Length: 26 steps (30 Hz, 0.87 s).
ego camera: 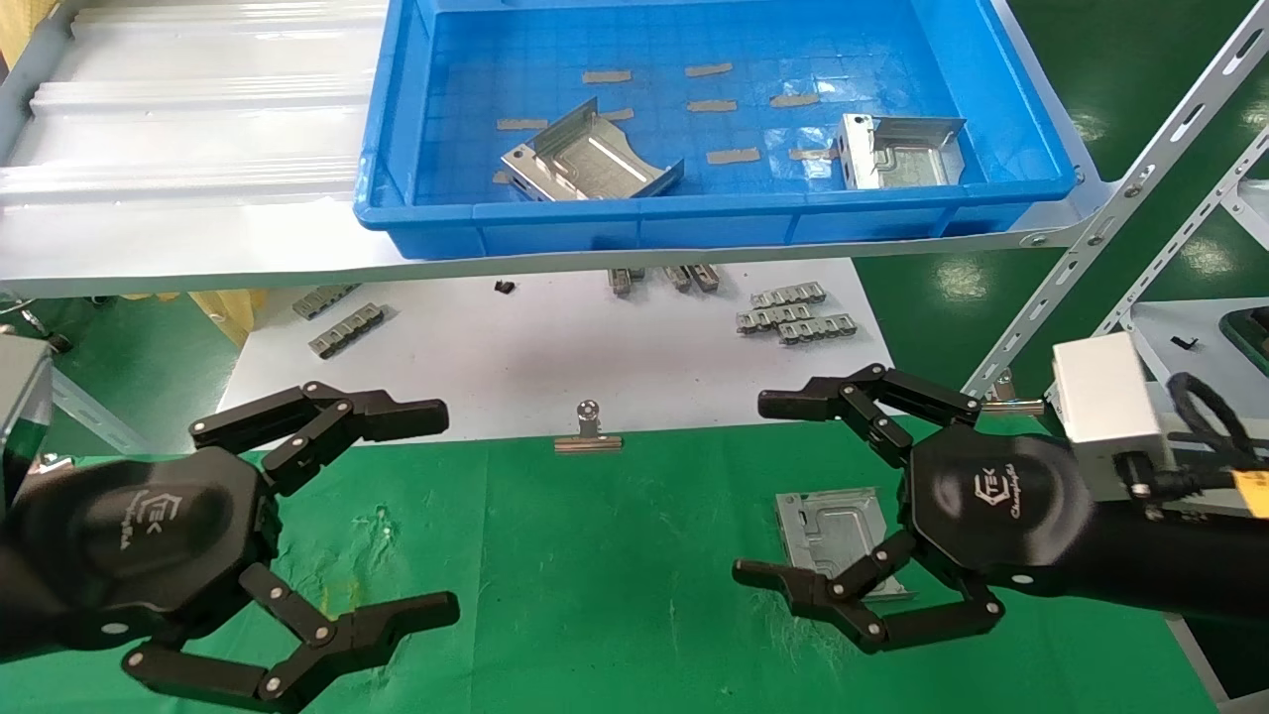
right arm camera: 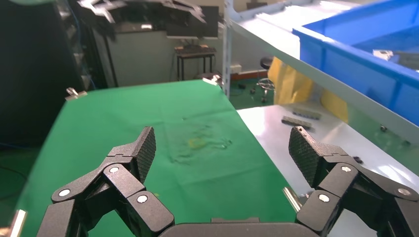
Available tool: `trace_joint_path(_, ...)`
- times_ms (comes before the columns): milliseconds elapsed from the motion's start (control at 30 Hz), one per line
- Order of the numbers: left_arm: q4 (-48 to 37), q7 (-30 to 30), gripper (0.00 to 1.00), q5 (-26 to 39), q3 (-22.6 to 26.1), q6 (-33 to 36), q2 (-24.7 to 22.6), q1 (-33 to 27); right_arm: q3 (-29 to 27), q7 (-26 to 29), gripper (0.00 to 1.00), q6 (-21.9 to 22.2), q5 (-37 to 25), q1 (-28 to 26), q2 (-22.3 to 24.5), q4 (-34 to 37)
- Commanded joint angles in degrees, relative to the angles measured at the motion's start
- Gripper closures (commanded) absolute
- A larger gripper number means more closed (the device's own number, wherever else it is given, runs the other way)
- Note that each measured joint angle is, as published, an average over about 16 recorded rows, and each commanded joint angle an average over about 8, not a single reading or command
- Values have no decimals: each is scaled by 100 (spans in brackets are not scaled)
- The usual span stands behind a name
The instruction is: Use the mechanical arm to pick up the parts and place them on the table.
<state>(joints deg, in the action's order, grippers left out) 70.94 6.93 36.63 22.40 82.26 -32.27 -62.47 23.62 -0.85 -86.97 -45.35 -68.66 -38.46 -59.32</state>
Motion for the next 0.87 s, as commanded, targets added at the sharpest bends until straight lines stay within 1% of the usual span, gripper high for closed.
trace_joint_path(33,0,0,0,0,0,0,0,0,-122,187,0,21,56,114,55,-229)
trace_joint_path(267,0,0,0,0,0,0,0,0,-545,832,0,92,251,509,247,-1024)
trace_joint_path(433,-1,0,0,0,0,0,0,0,-775,1167,0,124,359,724,350,-1459)
trace_joint_path(600,-2,0,0,-1,0,-1,0,1,-884,1283,0,136,417,823,401,-1654)
trace_joint_path(867,-2,0,0,-1,0,-1,0,1,-840,1227,0,140,401,787,382,-1567)
